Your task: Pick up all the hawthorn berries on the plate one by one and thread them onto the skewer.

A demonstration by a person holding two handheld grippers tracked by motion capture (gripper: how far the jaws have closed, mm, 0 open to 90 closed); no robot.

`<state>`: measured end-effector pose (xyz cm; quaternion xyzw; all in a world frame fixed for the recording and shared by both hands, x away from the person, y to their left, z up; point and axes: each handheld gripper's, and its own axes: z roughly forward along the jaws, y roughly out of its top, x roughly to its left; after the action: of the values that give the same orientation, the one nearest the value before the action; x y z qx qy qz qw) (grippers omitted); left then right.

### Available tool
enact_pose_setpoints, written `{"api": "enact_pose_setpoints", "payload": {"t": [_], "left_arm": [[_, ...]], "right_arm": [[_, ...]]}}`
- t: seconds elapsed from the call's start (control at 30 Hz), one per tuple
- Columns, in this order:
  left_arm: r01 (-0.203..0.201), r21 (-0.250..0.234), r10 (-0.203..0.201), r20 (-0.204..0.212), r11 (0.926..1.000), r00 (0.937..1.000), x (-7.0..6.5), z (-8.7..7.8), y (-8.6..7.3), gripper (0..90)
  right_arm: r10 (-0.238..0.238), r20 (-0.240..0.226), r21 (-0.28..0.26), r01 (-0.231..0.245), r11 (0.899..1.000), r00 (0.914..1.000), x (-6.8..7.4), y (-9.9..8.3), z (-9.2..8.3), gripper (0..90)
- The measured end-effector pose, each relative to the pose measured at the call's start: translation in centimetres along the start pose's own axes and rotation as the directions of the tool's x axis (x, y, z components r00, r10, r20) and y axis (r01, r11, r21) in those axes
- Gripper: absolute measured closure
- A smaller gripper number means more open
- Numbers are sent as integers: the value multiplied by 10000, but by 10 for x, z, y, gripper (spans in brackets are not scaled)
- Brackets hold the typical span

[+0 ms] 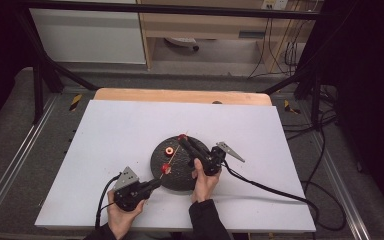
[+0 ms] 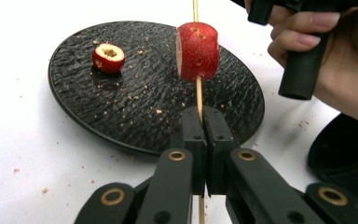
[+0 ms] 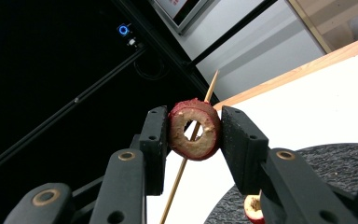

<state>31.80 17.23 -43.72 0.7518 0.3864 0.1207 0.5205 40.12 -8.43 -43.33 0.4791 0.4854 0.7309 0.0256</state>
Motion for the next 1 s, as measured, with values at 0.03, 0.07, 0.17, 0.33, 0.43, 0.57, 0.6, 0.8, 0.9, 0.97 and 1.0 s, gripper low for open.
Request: {"api": "enact_pose_setpoints", "payload": {"t": [0.03, 0.07, 0.17, 0.33, 0.43, 0.57, 0.6, 0.8, 0.9, 0.97, 1.0], "left_arm": [[-8, -4, 8, -8, 10000, 10000, 0, 1, 1, 886], [15, -2, -15, -16, 10000, 10000, 0, 1, 2, 886], [99, -10, -99, 31, 10000, 9999, 0, 5, 7, 886], [128, -62, -128, 32, 9999, 9999, -1, 11, 17, 886], [132, -47, -132, 28, 9999, 9999, -2, 14, 23, 886], [239, -48, -239, 104, 9997, 9997, -1, 18, 31, 886], [215, -53, -215, 92, 9998, 9997, -2, 18, 32, 886], [229, -40, -228, 84, 9997, 9997, -3, 25, 42, 886], [266, -65, -266, 107, 9996, 9996, -3, 28, 45, 886], [265, -54, -265, 118, 9996, 9996, -3, 29, 46, 886], [230, -50, -230, 96, 9997, 9997, -2, 29, 46, 887]], "right_arm": [[-15, -3, 19, 15, 10000, 10000, 0, -1, 0, 629], [1, -3, 40, -1, 10000, 10000, 0, -1, 0, 629], [-8, -41, 48, 8, 10000, 10000, 1, -1, -1, 629], [-77, -46, 105, 77, 9999, 10000, 2, -1, -2, 629], [-119, -64, 156, 120, 9998, 9999, 3, -1, -3, 629], [-162, -106, 172, 164, 9997, 9998, 4, -1, -4, 629], [-166, -110, 169, 168, 9997, 9998, 5, -1, -4, 629], [-236, -149, 253, 240, 9994, 9996, 6, -1, -6, 629], [-256, -149, 298, 261, 9992, 9996, 6, -2, -6, 629], [-271, -157, 322, 276, 9991, 9995, 6, -2, -6, 629], [-273, -151, 336, 278, 9991, 9995, 6, -2, -7, 629]]}}
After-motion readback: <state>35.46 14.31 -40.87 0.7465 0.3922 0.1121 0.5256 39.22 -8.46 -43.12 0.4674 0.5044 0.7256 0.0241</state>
